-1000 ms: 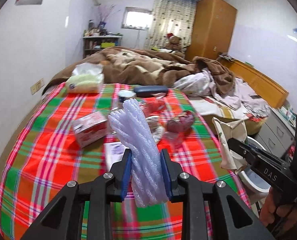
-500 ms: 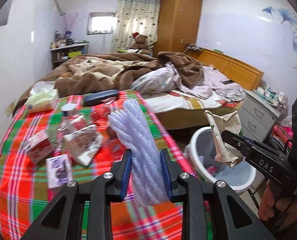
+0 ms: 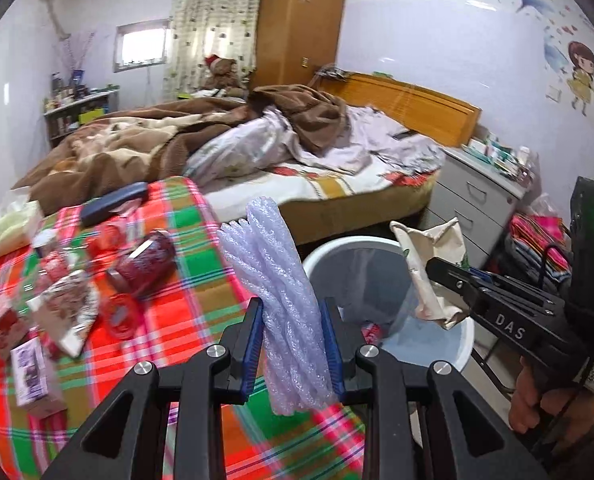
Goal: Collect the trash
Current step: 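Carry the cloth bag and foam net to the bin and release both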
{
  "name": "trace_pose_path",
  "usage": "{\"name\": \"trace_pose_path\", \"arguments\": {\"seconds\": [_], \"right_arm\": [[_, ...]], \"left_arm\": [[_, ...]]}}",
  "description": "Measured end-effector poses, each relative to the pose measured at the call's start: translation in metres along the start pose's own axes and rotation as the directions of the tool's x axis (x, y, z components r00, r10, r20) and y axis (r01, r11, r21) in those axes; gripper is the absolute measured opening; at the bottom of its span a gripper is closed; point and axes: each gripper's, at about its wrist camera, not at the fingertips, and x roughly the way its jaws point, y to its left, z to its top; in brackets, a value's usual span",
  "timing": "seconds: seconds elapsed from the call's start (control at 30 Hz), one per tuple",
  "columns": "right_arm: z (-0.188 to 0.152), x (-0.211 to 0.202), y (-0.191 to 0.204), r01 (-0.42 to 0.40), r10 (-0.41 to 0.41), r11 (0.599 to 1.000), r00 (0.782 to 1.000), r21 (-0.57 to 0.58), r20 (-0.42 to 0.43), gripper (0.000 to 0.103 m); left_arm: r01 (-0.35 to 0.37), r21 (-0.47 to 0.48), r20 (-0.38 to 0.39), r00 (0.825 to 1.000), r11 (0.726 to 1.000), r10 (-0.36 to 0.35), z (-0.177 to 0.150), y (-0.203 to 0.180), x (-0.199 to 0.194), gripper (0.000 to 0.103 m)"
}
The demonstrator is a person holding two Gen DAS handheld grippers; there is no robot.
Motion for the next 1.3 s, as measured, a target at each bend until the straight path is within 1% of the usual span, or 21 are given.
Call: {"name": "trace_pose_path", "arguments": {"seconds": [0.1, 0.2, 0.23, 0.37, 0.43, 0.53, 0.63, 0.7, 0.77, 0.83, 0.9, 0.97, 1.0, 1.17, 1.3], "right_arm": [[-0.002, 0.004, -0.011, 0.045, -0.044, 0.999, 0.999, 0.006, -0.015, 0.014], [-0.006, 0.009, -0.023, 0.078, -0.077, 0.997, 0.996, 0.006, -0.046, 0.014], [-0.007, 0.012, -0.026, 0.088, -0.087, 0.996, 0.995, 0.003, -0.054, 0.014], [-0.012, 0.022, -0.034, 0.123, -0.124, 0.992, 0.988, -0.014, -0.094, 0.014], [-0.015, 0.023, -0.040, 0.128, -0.129, 0.992, 0.986, -0.011, -0.107, 0.014], [-0.017, 0.027, -0.046, 0.150, -0.151, 0.989, 0.981, -0.018, -0.125, 0.014], [-0.019, 0.031, -0.052, 0.169, -0.170, 0.985, 0.975, -0.018, -0.144, 0.015], [-0.020, 0.032, -0.056, 0.168, -0.168, 0.986, 0.973, -0.015, -0.156, 0.015], [-0.020, 0.032, -0.056, 0.157, -0.158, 0.987, 0.974, -0.016, -0.161, 0.016], [-0.021, 0.033, -0.057, 0.167, -0.167, 0.986, 0.972, -0.016, -0.166, 0.019], [-0.021, 0.032, -0.057, 0.166, -0.166, 0.986, 0.972, -0.010, -0.167, 0.026], [-0.020, 0.031, -0.055, 0.159, -0.158, 0.987, 0.974, -0.008, -0.162, 0.039], [-0.020, 0.030, -0.054, 0.158, -0.157, 0.987, 0.975, -0.007, -0.157, 0.041], [-0.019, 0.027, -0.050, 0.150, -0.149, 0.989, 0.978, -0.001, -0.145, 0.041], [-0.018, 0.023, -0.044, 0.137, -0.136, 0.991, 0.983, 0.000, -0.127, 0.042]], "left_arm": [[0.020, 0.022, -0.021, 1.000, 1.000, -0.020, 0.001, -0.012, 0.015, 0.029], [0.058, 0.026, -0.052, 0.997, 0.998, -0.056, -0.001, -0.021, 0.033, 0.029], [0.060, 0.029, -0.071, 0.996, 0.998, -0.058, -0.002, -0.024, 0.041, 0.029], [0.077, 0.047, -0.105, 0.992, 0.996, -0.072, -0.006, -0.035, 0.060, 0.029], [0.077, 0.049, -0.124, 0.990, 0.996, -0.070, -0.007, -0.038, 0.070, 0.029], [0.088, 0.052, -0.143, 0.987, 0.995, -0.080, -0.009, -0.042, 0.081, 0.029], [0.087, 0.043, -0.152, 0.985, 0.995, -0.080, -0.007, -0.043, 0.090, 0.032], [0.085, 0.049, -0.149, 0.986, 0.995, -0.077, -0.006, -0.045, 0.091, 0.039], [0.086, 0.039, -0.151, 0.985, 0.996, -0.079, -0.006, -0.044, 0.093, 0.055], [0.093, 0.032, -0.148, 0.985, 0.995, -0.087, -0.006, -0.043, 0.091, 0.056], [0.084, 0.029, -0.146, 0.986, 0.996, -0.079, -0.007, -0.041, 0.090, 0.056], [0.079, 0.024, -0.142, 0.987, 0.997, -0.075, -0.007, -0.038, 0.087, 0.057], [0.074, 0.020, -0.141, 0.987, 0.997, -0.071, -0.007, -0.036, 0.086, 0.057], [0.059, 0.001, -0.120, 0.991, 0.998, -0.058, -0.006, -0.027, 0.074, 0.058], [0.027, -0.004, -0.096, 0.995, 1.000, -0.027, -0.007, -0.018, 0.060, 0.058]]}}
